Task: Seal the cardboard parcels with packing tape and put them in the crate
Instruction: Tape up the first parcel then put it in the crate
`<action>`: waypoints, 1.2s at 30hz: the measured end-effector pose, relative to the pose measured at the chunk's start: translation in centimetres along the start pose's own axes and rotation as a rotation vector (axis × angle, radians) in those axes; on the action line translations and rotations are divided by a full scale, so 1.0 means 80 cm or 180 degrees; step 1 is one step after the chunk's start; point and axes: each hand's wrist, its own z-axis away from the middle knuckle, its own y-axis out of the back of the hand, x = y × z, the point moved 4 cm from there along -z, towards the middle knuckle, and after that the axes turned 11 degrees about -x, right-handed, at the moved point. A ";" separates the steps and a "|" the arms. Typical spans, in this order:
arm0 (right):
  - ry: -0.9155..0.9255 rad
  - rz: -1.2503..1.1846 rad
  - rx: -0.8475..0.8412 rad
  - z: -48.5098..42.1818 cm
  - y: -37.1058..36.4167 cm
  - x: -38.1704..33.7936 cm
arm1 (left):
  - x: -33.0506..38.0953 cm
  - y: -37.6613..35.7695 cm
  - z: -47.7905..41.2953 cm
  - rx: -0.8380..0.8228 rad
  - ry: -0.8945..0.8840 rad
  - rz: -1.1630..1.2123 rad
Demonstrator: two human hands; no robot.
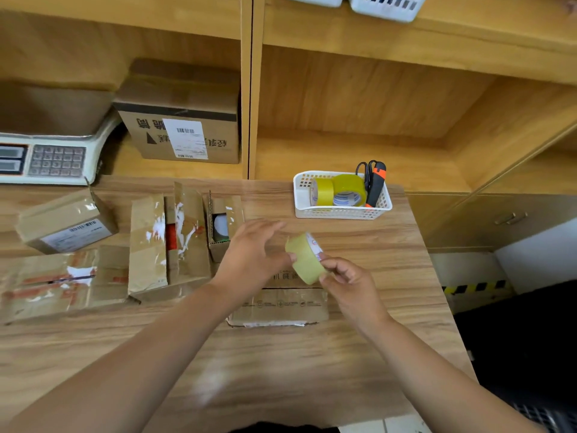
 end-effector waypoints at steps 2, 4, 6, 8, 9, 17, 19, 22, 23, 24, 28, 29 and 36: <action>0.0095 -0.0022 -0.0044 0.005 -0.013 -0.003 | -0.001 0.003 0.003 -0.0076 0.0067 0.0151; 0.0196 -0.0013 -0.0123 0.010 -0.023 -0.005 | -0.005 0.004 0.006 -0.0205 0.0152 0.0363; 0.0302 0.0011 -0.0156 0.014 -0.032 -0.008 | -0.009 0.005 0.008 -0.0314 0.0232 0.0585; 0.0364 0.0148 -0.0136 0.017 -0.037 -0.011 | -0.013 0.007 0.010 -0.0312 0.0352 0.0759; 0.0380 0.0229 -0.0105 0.018 -0.038 -0.012 | -0.013 0.008 0.012 -0.0274 0.0389 0.0827; 0.0395 0.0490 -0.0139 0.026 -0.034 -0.017 | -0.007 0.016 0.023 0.0080 0.0511 0.1354; 0.0376 0.0509 -0.0155 0.025 -0.030 -0.016 | -0.005 0.015 0.022 0.0144 0.0529 0.1271; 0.0449 0.0732 -0.0165 0.022 -0.022 -0.018 | 0.003 0.014 0.020 0.0168 0.0501 0.0969; 0.0480 0.0885 -0.0214 0.021 -0.020 -0.019 | 0.006 0.013 0.019 0.0187 0.0494 0.0831; 0.0488 0.1047 -0.0265 0.020 -0.017 -0.019 | 0.010 0.012 0.018 0.0216 0.0498 0.0715; 0.0623 0.1355 -0.0432 0.018 -0.002 -0.025 | 0.024 0.002 0.017 0.0296 0.0529 0.0542; 0.0660 0.1391 -0.0455 0.017 0.003 -0.026 | 0.027 -0.002 0.016 0.0303 0.0552 0.0513; 0.0773 0.1563 -0.0392 0.013 0.033 -0.027 | 0.040 -0.029 0.012 0.0398 0.0738 0.0595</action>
